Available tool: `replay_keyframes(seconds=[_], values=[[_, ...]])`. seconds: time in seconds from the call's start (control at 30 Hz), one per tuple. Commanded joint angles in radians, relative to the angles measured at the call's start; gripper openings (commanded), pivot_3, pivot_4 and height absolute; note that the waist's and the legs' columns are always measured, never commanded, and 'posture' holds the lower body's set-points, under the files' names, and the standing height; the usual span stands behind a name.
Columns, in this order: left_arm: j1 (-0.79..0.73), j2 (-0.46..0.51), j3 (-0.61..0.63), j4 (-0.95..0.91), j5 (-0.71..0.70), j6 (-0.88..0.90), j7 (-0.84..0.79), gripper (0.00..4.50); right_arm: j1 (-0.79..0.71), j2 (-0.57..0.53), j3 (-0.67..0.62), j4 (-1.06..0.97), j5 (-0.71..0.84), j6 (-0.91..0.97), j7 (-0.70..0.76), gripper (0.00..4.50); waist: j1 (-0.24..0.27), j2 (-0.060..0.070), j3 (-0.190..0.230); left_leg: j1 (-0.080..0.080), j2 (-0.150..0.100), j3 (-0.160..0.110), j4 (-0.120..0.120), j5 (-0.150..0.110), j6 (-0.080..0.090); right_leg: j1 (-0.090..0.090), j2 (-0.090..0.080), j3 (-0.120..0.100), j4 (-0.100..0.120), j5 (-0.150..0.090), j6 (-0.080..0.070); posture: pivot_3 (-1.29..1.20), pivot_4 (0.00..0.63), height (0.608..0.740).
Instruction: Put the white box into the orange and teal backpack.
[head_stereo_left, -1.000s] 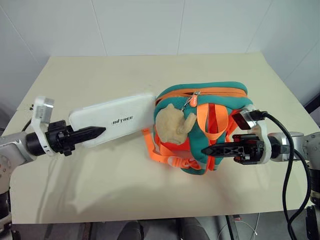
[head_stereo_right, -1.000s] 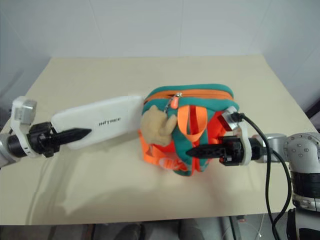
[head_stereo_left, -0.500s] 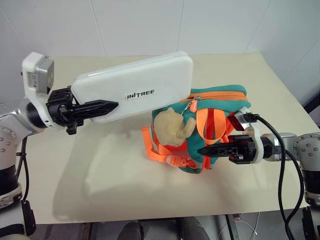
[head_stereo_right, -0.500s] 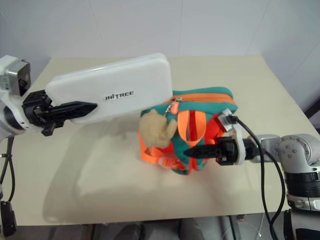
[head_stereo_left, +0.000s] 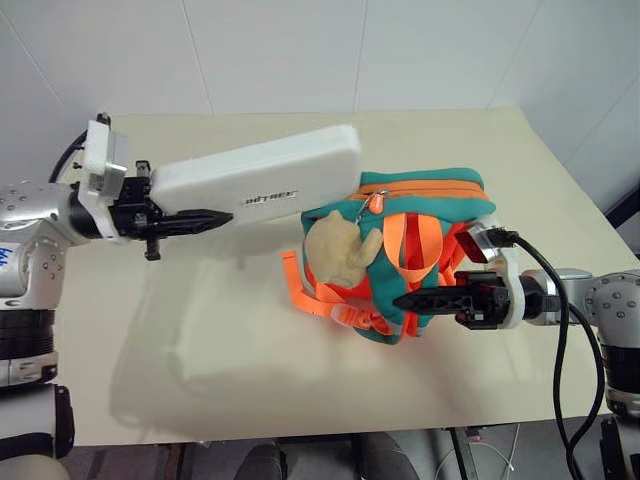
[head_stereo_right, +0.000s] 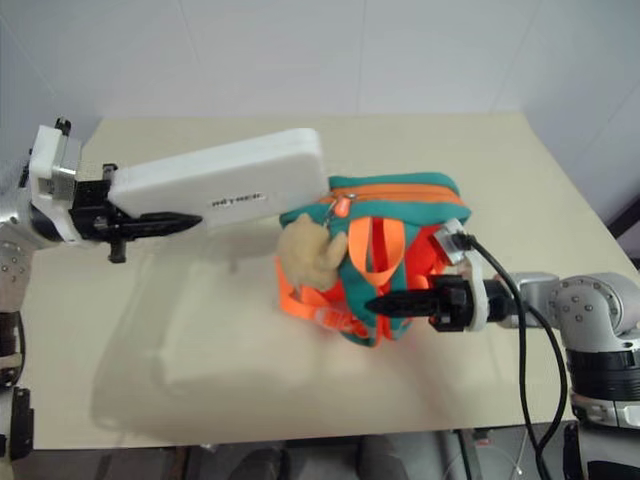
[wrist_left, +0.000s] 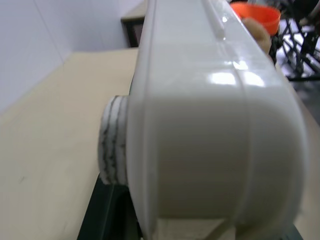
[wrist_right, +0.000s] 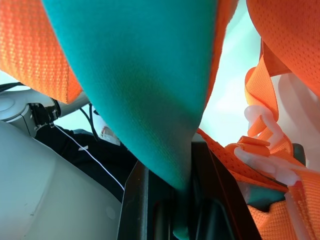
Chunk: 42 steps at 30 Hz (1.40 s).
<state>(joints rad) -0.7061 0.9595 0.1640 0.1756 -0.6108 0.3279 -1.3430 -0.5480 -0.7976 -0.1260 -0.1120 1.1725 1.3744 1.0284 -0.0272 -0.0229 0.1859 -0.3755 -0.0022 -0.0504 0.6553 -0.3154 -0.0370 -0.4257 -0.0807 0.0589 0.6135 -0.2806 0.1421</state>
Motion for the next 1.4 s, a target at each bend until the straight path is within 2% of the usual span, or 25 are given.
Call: replay_keyframes(seconds=[0.03, 0.27, 0.5, 0.77, 1.1, 1.3, 1.4], values=[[0.008, 0.05, 0.0, 0.037, 0.049, 0.009, -0.036, 1.25, 0.005, 0.006, -0.026, -0.025, 0.025, -0.003, -0.004, 0.47, 0.0, 0.0, 0.0, 0.0, 0.0, 0.0, 0.0, 0.0, 0.0, 0.0, 0.0, 0.0, 0.001, 0.0, 0.0, 0.0, 0.15, 0.74], [0.028, 0.07, -0.008, 0.121, 0.132, -0.074, -0.087, 1.25, -0.005, 0.022, -0.019, -0.018, 0.023, -0.002, -0.013, 0.47, 0.0, 0.0, 0.0, 0.0, 0.0, 0.0, 0.0, 0.0, 0.0, 0.0, 0.0, 0.0, 0.002, 0.0, 0.0, 0.0, 0.15, 0.74], [-0.019, 0.004, -0.027, 0.185, 0.142, -0.118, -0.138, 1.25, -0.021, 0.027, -0.01, -0.009, 0.019, 0.002, -0.012, 0.47, 0.0, 0.0, 0.0, 0.0, 0.0, 0.0, 0.0, 0.0, 0.0, -0.001, 0.0, 0.0, 0.002, 0.0, 0.0, 0.0, 0.15, 0.74], [-0.069, -0.06, -0.067, 0.145, 0.128, -0.094, -0.191, 1.25, -0.02, 0.022, -0.012, -0.014, 0.022, 0.007, -0.01, 0.47, 0.0, 0.0, 0.0, -0.001, 0.0, 0.0, 0.0, 0.0, 0.001, -0.001, 0.0, 0.0, 0.002, 0.0, 0.0, 0.0, 0.15, 0.74], [-0.147, -0.115, -0.085, 0.032, 0.096, 0.01, -0.178, 1.25, -0.008, 0.027, -0.018, -0.025, 0.033, 0.007, -0.024, 0.47, 0.0, 0.0, 0.0, -0.001, 0.0, 0.0, 0.0, -0.001, 0.001, -0.001, 0.0, 0.0, 0.002, 0.0, 0.0, 0.0, 0.15, 0.74], [-0.193, -0.156, -0.151, -0.001, 0.132, 0.047, -0.177, 1.25, -0.016, 0.033, -0.011, -0.022, 0.033, 0.006, -0.025, 0.47, -0.001, 0.0, 0.0, -0.001, 0.0, 0.0, 0.001, -0.001, 0.001, -0.001, 0.0, 0.0, 0.003, 0.0, 0.0, 0.0, 0.15, 0.74], [-0.201, -0.156, -0.196, 0.019, 0.192, 0.01, -0.17, 1.25, -0.017, 0.035, -0.011, -0.022, 0.034, 0.006, -0.027, 0.47, 0.0, 0.0, 0.0, -0.001, 0.0, 0.0, 0.001, -0.001, 0.001, -0.001, 0.0, 0.0, 0.003, 0.0, 0.0, 0.0, 0.15, 0.74]])
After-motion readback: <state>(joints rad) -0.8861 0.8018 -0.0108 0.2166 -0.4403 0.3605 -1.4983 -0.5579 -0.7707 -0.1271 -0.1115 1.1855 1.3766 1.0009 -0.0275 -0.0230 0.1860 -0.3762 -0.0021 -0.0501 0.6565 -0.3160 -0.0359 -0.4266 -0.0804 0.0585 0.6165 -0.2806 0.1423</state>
